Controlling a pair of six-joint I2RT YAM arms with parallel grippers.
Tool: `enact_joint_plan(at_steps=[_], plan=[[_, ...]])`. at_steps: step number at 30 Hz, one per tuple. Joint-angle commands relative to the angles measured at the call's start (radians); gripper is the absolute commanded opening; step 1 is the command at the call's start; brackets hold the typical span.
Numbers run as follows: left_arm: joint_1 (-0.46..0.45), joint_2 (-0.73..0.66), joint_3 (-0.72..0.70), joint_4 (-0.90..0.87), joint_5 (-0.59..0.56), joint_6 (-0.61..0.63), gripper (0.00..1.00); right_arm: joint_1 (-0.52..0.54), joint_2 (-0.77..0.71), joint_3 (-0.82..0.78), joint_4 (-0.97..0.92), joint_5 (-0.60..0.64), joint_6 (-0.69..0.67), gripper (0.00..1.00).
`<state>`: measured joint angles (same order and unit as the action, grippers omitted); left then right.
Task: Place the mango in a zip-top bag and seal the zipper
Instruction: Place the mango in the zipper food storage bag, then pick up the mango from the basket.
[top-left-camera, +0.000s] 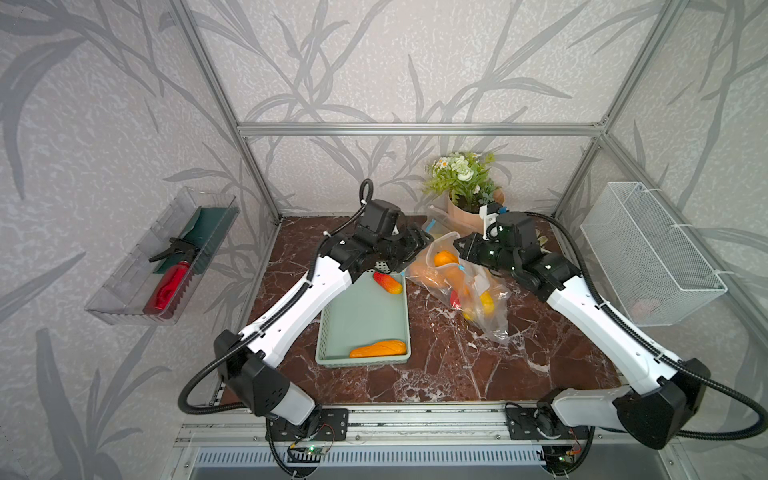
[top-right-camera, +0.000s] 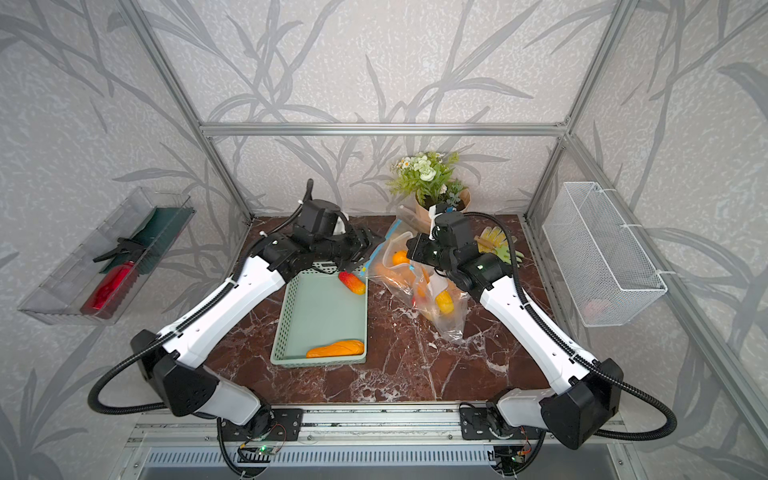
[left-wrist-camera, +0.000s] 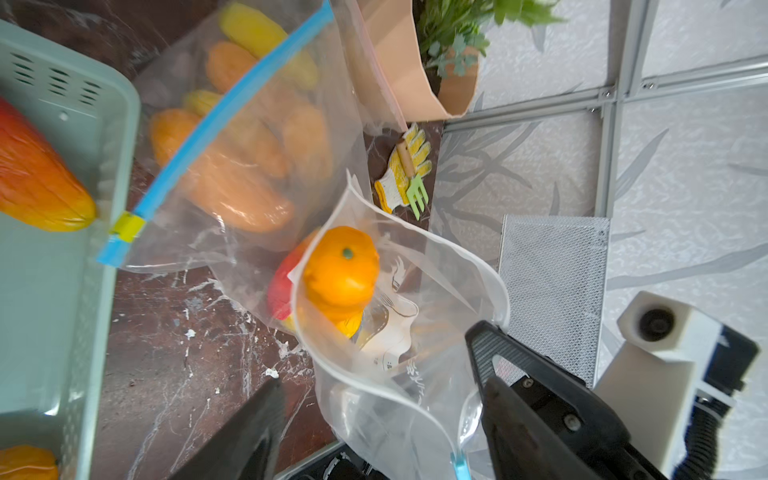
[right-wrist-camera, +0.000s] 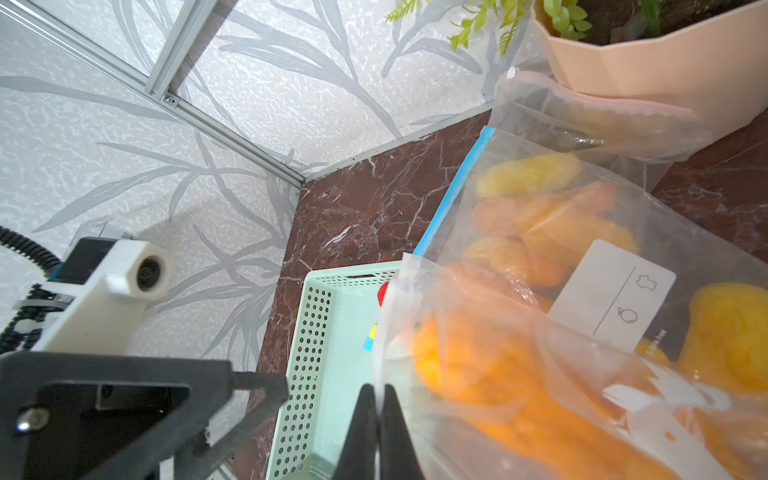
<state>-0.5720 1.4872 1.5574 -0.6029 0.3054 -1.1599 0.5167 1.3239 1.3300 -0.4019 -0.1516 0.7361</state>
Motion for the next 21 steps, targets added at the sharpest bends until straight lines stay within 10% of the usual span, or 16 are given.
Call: enact_joint_plan(at_steps=[1, 10, 21], plan=[[0.043, -0.018, -0.093, 0.043, -0.053, -0.02, 0.75, 0.003, -0.036, -0.007, -0.003, -0.014, -0.011, 0.0], [0.229, 0.063, -0.265, -0.046, -0.097, -0.007, 0.75, 0.004, -0.044, -0.003, -0.015, -0.024, -0.021, 0.0], [0.243, 0.426, -0.104, -0.008, -0.097, -0.084, 0.81, 0.006, -0.066, -0.015, -0.032, -0.014, -0.02, 0.0]])
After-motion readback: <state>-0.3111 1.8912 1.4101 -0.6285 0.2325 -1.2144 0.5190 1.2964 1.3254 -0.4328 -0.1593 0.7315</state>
